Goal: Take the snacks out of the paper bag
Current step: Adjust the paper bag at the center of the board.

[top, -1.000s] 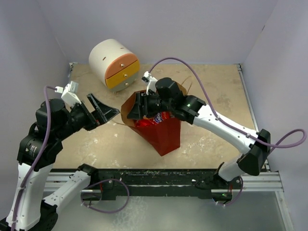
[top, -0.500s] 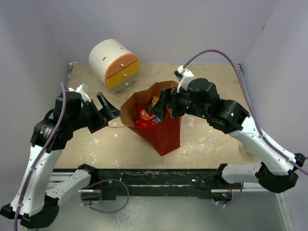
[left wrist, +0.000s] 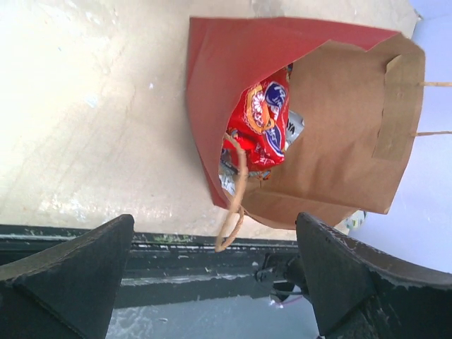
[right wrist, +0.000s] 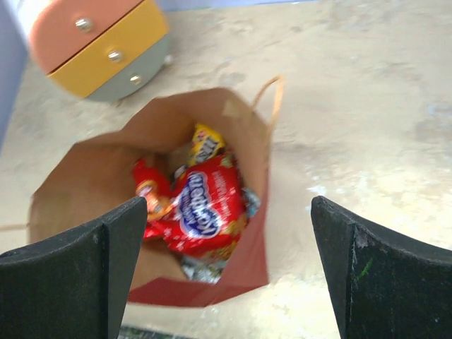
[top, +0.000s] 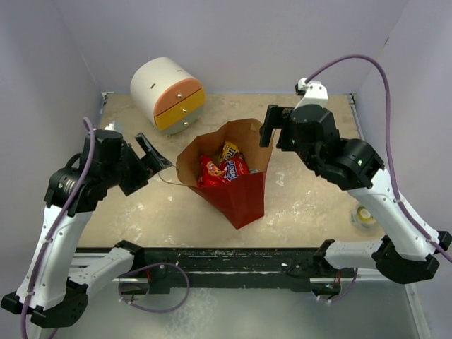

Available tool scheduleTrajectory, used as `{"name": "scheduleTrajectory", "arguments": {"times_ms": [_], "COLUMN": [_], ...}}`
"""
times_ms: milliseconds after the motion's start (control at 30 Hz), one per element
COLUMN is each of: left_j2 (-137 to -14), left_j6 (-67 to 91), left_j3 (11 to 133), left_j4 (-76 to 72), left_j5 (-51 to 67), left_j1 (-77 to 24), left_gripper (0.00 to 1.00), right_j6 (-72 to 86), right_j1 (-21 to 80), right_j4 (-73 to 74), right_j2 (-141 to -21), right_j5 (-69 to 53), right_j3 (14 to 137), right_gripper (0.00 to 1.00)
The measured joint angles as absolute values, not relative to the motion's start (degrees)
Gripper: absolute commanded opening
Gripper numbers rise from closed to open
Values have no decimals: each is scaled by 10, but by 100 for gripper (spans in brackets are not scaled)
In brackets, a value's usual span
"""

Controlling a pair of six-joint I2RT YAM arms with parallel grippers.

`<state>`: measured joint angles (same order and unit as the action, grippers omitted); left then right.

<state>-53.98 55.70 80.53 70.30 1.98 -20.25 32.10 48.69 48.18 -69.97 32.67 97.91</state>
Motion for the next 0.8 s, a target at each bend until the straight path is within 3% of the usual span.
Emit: {"name": "scheduleTrajectory", "arguments": {"times_ms": [333,467,700,800], "left_j2": [-482,-486,-561,-582], "left_j6": [540,533,500,495], "left_j3": [809,770,750,746], "left_j4": [713,696,634,628], "left_j5": [-31,-1,66,83], "left_j1": [-202,-202,-202,-202], "left_gripper": [99,99,81,72], "right_j6": [281,272,260,259], "right_j1": [370,346,292,285], "right_j4": [478,460,431,426], "right_j2": [-773,-792,-826,-842], "right_j5": [314,284,208,176], "right_j3": [1003,1003,998,998], "right_gripper": [90,80,60,57]}}
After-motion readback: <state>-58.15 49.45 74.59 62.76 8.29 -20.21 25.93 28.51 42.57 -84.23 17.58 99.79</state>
